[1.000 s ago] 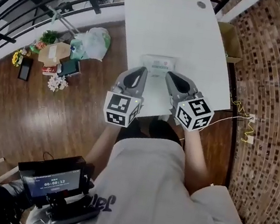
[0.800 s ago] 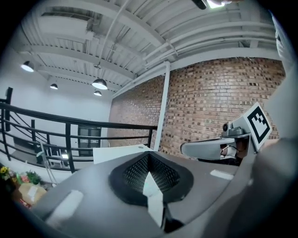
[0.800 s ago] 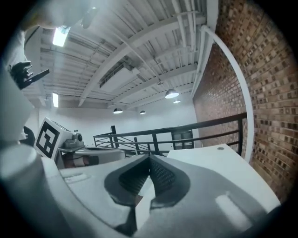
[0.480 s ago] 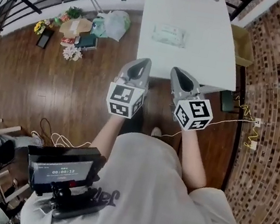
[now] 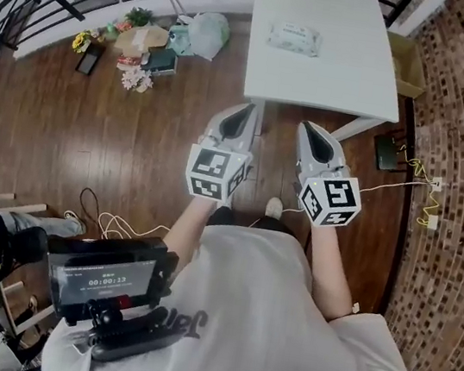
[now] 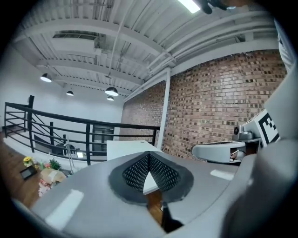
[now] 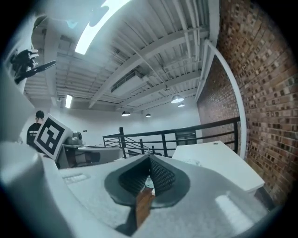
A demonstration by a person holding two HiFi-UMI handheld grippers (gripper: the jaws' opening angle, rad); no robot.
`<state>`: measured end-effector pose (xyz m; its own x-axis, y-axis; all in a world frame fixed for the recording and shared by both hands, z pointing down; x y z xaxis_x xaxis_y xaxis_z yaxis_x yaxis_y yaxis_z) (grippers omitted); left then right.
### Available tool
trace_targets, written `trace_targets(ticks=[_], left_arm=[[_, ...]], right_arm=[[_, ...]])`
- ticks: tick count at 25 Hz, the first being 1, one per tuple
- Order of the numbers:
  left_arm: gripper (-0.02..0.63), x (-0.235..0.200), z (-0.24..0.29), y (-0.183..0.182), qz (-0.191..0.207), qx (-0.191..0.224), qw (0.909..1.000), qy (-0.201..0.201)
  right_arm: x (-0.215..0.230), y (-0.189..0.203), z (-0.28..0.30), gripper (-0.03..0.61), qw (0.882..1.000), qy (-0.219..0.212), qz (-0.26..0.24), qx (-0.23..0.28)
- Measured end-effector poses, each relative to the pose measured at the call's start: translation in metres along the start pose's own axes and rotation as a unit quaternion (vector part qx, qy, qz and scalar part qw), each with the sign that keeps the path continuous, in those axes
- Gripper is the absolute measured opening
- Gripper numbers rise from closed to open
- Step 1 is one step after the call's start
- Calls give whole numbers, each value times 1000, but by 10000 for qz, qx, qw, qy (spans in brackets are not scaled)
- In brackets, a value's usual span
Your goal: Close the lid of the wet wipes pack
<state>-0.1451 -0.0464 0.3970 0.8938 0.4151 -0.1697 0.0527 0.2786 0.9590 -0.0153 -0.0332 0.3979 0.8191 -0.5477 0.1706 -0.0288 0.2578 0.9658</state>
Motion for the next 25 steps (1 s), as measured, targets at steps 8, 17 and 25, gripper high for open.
trace_targets(ticks=[8, 17, 25], left_arm=[[15, -43, -40, -13, 136, 251, 9993, 261], [15, -39, -29, -19, 131, 503, 9979, 387], [15, 3, -5, -25, 309, 377, 9962, 727]], right_arm=[[-66, -6, 29, -9, 9989, 333, -210, 251], [-44, -22, 18, -9, 9949, 786, -503, 392], [-8, -30, 10, -9, 9932, 1009, -463, 356]])
Point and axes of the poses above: the fingertips, and each gripper's own axes: z forward along the fingers, x to its right, y out of its underside, the point moved 3 cm from there along -z, backward along the fingers
